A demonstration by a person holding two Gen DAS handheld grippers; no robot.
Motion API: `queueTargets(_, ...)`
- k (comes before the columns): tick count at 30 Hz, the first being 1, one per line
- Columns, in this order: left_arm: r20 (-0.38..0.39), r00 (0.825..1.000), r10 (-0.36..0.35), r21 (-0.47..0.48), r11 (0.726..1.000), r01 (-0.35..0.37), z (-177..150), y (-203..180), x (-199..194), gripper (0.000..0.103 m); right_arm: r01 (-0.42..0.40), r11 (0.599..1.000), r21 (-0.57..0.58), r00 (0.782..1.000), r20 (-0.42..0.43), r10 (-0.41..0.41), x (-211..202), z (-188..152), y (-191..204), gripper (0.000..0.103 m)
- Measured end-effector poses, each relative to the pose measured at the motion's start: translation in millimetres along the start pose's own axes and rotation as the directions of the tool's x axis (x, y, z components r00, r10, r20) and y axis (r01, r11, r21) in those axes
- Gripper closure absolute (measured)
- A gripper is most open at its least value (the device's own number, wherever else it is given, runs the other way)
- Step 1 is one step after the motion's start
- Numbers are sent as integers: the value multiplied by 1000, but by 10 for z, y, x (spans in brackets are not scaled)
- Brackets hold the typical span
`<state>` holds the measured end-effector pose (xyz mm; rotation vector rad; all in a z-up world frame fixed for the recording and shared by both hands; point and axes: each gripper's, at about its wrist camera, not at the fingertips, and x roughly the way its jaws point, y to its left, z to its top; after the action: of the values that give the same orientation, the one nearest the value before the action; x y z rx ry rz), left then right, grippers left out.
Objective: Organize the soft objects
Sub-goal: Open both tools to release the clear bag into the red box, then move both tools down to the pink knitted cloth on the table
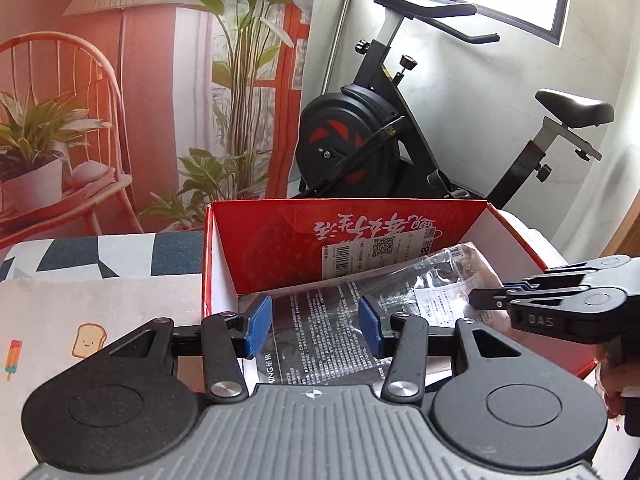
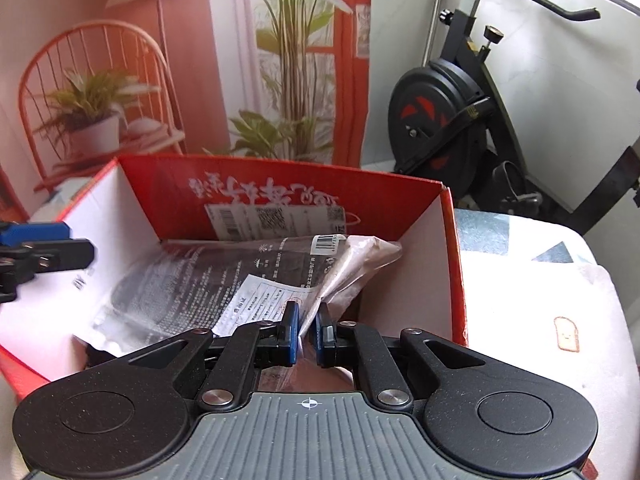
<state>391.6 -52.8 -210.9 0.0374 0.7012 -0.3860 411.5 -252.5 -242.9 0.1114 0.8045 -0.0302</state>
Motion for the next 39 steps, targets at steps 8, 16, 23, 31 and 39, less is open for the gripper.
queueTargets(8,0,1000,9,9,1000,-9,-32,-10,-30,53,42,998,-55,999,-30,-44,95,-5,79,84)
queueTargets(16,34,999,30,15,999,-31,-27,-7,-301,53,33,999,-26,990,134,-29,-289,-107,68,49)
queueTargets(23,62,997,40,31,999,-42,-149,-53,-663,52,5,998,-59,976,219,9,-833,-263,102,43)
queueTargets(31,63,997,35,7,999,-35,-607,-66,-1141,52,-73,997,-38,950,302,81,-1462,-779,175,42)
queueTargets(39,2,1000,27,-21,999,-27,-1269,-59,-1409,52,-116,993,-4,953,281,112,-1704,-1604,312,42)
